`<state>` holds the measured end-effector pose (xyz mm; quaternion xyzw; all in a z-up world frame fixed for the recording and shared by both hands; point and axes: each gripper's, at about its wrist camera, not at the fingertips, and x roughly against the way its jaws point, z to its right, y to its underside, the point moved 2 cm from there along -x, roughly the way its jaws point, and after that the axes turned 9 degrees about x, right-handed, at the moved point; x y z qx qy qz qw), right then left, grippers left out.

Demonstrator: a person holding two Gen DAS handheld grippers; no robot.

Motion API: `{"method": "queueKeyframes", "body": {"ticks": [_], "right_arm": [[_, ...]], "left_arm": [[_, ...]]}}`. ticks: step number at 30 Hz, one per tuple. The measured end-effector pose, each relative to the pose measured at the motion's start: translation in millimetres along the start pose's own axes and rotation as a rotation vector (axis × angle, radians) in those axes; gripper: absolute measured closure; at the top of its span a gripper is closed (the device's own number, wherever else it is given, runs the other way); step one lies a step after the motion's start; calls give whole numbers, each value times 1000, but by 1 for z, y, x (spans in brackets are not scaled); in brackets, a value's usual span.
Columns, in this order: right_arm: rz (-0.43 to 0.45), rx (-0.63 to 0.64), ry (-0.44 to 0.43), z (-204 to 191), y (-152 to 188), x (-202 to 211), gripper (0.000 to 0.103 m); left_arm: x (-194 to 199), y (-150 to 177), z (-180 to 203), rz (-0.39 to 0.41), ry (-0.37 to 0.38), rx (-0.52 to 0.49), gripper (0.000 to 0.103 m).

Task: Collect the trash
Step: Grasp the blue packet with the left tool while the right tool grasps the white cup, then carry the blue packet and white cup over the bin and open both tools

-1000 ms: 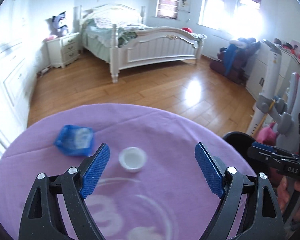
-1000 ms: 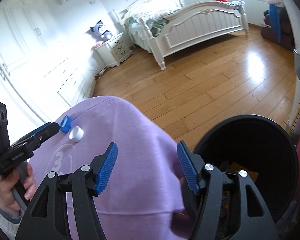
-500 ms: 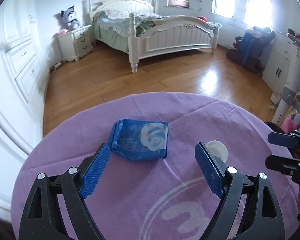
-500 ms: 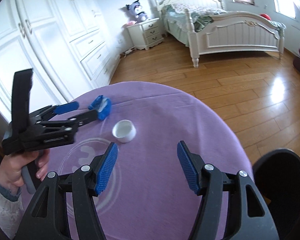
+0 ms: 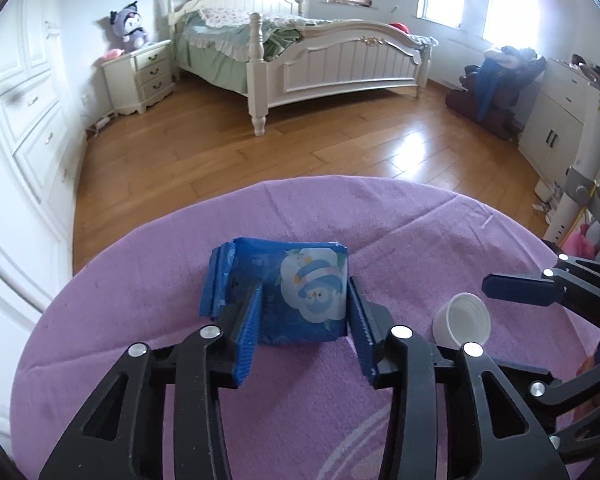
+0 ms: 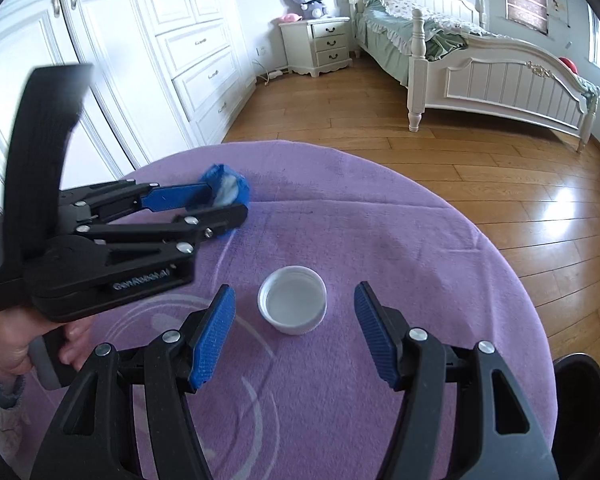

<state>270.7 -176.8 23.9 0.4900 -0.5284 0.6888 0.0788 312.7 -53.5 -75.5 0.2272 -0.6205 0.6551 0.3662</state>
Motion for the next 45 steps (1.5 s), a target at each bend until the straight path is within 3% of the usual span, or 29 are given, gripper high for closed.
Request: {"method": "queueKeyframes", "body": {"ticks": [4, 10, 16, 23, 32, 37, 45], "right_arm": [[-14, 7, 43, 1, 1, -3, 67], [25, -41, 4, 8, 10, 10, 67], [143, -159, -3, 38, 29, 52, 67], [233, -290, 76, 90, 74, 106, 67], [280, -446, 175, 156, 133, 151, 67], [282, -528, 217, 183, 161, 159, 67], [254, -603, 250, 213, 201, 158, 67]], "left_arm": [[3, 1, 1, 21, -7, -7, 77], [19, 8, 4, 59, 6, 3, 86], [53, 15, 25, 111, 79, 18, 89], [80, 26, 103, 143, 174, -60, 89], [84, 44, 221, 127, 341, -158, 89], [72, 60, 275, 91, 414, -197, 89], [48, 71, 330, 31, 462, -233, 88]]}}
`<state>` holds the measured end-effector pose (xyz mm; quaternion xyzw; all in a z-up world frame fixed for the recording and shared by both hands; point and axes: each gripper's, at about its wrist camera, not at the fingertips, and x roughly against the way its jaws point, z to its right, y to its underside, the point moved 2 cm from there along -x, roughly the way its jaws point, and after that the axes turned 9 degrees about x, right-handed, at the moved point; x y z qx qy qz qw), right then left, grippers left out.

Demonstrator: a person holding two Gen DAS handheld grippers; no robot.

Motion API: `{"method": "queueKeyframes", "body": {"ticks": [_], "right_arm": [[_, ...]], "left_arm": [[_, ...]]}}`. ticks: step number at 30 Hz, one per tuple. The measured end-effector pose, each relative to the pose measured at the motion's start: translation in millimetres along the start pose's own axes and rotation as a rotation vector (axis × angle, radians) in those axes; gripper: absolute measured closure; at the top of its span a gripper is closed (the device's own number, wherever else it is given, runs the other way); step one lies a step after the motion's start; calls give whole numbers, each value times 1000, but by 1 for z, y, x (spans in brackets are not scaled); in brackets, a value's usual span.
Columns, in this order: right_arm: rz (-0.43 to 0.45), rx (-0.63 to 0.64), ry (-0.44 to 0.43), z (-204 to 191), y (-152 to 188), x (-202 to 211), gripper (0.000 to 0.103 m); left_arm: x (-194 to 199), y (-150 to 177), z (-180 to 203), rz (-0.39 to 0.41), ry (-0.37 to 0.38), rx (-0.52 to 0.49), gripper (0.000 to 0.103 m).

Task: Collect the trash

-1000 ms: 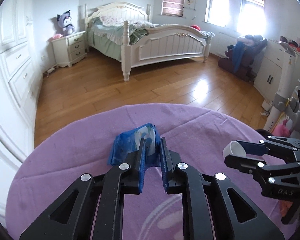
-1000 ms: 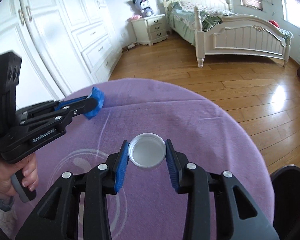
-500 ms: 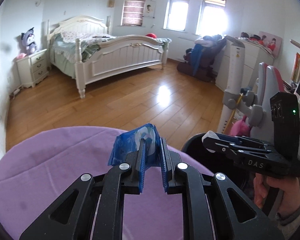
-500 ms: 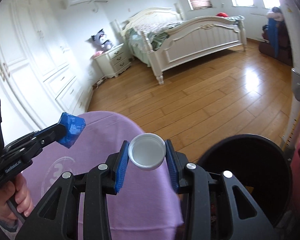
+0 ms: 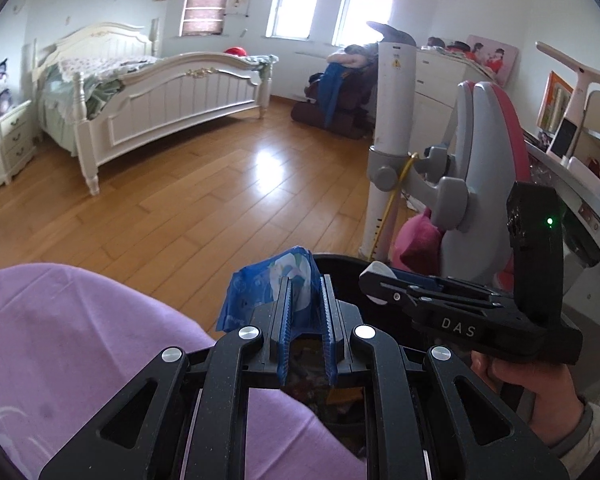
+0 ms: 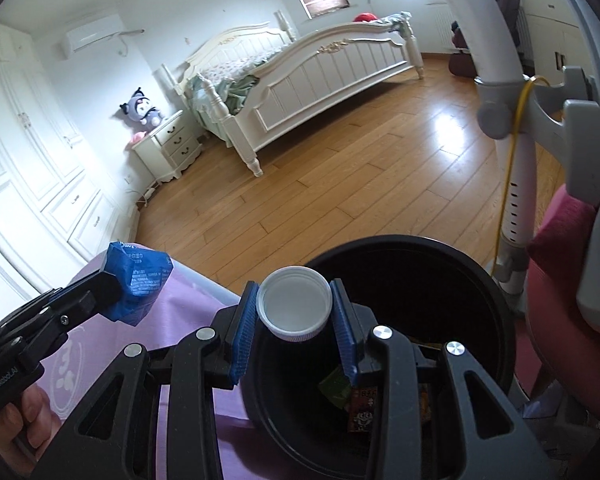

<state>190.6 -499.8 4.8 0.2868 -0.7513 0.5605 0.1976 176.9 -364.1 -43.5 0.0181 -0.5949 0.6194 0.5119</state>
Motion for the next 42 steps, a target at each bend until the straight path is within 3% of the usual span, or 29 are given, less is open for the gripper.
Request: {"method": "queueKeyframes", "body": {"ticks": [18, 23, 26, 27, 29, 31, 33, 37, 42], "right_arm": [[-46, -78, 32, 54, 23, -3, 67], [-59, -95, 55, 62, 25, 0, 62], [-53, -110, 74, 63, 25, 6, 42], [-52, -114, 70, 63, 24, 7, 41], [-55, -106, 69, 60, 23, 9, 41], [-54, -94, 65, 53, 21, 11, 41], [-46, -86, 61, 45, 18, 14, 33], [-28, -67, 31, 22, 12, 20, 26], [-9, -8, -34, -27, 6, 25, 20]], "left_arm": [[-45, 1, 33, -78, 56, -31, 88], [-48, 1, 38, -76, 66, -33, 85], [-43, 1, 37, -71, 75, -26, 61], [-40, 1, 37, -59, 77, -22, 49], [-33, 0, 35, -41, 74, -17, 42], [-24, 0, 32, -29, 62, -10, 24], [-13, 0, 28, 1, 43, -9, 15], [18, 2, 14, 59, -13, 2, 5], [66, 10, -24, 138, -112, 64, 5]]}}
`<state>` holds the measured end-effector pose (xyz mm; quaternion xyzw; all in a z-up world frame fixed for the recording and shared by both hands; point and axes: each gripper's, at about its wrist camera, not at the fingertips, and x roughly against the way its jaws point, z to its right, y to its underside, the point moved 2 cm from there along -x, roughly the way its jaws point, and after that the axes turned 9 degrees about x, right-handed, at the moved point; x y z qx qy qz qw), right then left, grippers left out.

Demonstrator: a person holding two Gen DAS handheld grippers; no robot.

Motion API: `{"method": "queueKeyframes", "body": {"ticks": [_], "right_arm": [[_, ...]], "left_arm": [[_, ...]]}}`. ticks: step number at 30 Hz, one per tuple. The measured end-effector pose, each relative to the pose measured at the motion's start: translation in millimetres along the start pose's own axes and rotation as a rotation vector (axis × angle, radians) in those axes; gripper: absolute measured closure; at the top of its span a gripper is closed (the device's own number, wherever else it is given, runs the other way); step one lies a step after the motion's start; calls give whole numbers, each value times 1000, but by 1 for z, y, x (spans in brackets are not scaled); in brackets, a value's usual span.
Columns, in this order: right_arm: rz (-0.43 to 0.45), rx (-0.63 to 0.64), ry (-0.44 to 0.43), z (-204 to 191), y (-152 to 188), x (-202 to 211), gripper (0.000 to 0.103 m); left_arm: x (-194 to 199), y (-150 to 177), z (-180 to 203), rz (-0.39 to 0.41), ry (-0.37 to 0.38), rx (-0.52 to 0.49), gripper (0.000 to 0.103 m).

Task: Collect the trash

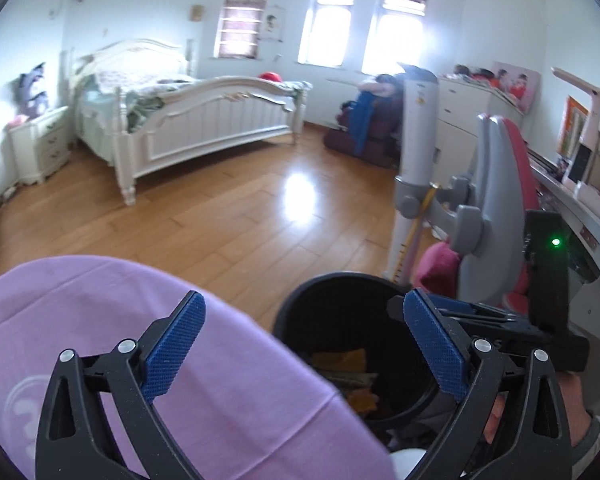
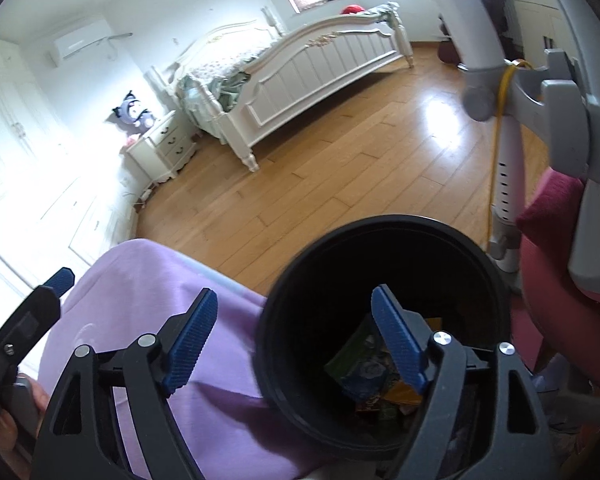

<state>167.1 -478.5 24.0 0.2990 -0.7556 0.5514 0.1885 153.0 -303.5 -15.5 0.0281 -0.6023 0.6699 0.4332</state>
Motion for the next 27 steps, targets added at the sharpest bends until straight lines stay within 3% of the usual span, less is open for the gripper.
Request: {"method": "queueKeyframes", "body": {"ticks": [6, 17, 23, 27], "right_arm": [[26, 97, -55, -75, -1, 4, 6], [111, 294, -5, -192, 27, 7, 6], [145, 356, 15, -232, 43, 6, 6], [168, 407, 37, -252, 55, 7, 6]], "left_arm": [[53, 8, -60, 53, -169, 67, 5], [143, 43, -165, 126, -488, 174, 5], [175, 56, -192, 176, -581, 188, 5], [188, 65, -204, 196, -594, 206, 5]]}}
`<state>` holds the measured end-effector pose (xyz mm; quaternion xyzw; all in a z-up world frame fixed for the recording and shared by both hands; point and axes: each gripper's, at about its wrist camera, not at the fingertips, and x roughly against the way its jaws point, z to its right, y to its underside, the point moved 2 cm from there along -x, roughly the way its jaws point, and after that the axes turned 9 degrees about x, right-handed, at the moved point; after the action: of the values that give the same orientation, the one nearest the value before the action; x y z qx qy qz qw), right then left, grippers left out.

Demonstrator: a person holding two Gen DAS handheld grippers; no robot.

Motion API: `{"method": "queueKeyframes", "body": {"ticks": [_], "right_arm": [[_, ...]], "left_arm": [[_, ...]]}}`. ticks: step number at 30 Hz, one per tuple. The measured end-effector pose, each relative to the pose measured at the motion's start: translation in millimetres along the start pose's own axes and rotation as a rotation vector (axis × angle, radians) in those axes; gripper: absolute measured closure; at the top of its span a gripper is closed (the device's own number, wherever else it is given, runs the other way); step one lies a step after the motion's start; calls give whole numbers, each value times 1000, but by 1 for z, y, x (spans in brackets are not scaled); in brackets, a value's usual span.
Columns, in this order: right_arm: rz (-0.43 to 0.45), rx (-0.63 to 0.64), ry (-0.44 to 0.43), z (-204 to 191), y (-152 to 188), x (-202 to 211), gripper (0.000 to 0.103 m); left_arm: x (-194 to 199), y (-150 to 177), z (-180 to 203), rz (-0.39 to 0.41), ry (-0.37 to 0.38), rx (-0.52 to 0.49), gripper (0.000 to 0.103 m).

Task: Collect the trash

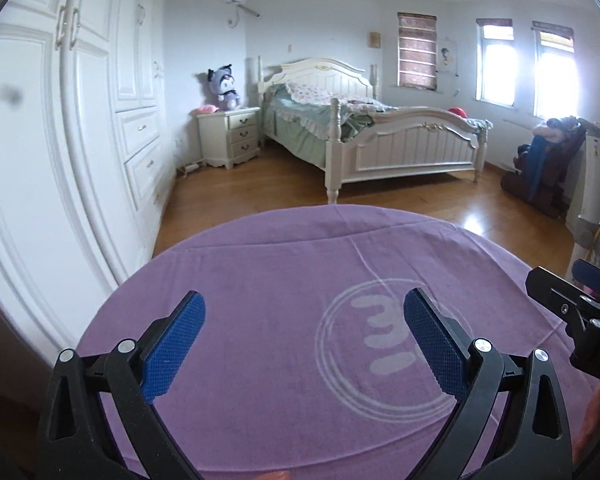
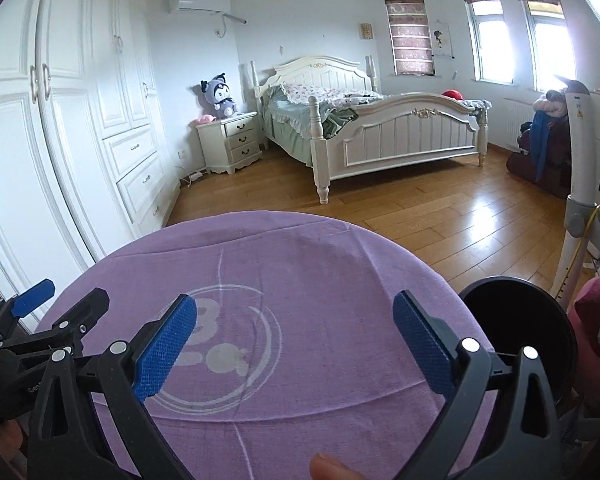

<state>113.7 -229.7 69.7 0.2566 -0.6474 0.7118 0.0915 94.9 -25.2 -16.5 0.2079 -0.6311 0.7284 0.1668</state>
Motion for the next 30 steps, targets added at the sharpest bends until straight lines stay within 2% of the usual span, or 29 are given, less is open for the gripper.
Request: {"method": "queueKeyframes", "body": {"ticks": [6, 14, 21, 30], "right_arm": [[36, 41, 40, -15, 3, 8, 6], [45, 75, 53, -24, 6, 13, 6], [68, 94, 59, -31, 4, 12, 6], [54, 78, 53, -30, 5, 9, 6]], "left_arm": [[6, 3, -17, 15, -28, 17, 5], [10, 4, -34, 15, -27, 61, 5], [8, 4, -36, 8, -20, 61, 5], [3, 6, -30, -10, -38, 43, 5]]}}
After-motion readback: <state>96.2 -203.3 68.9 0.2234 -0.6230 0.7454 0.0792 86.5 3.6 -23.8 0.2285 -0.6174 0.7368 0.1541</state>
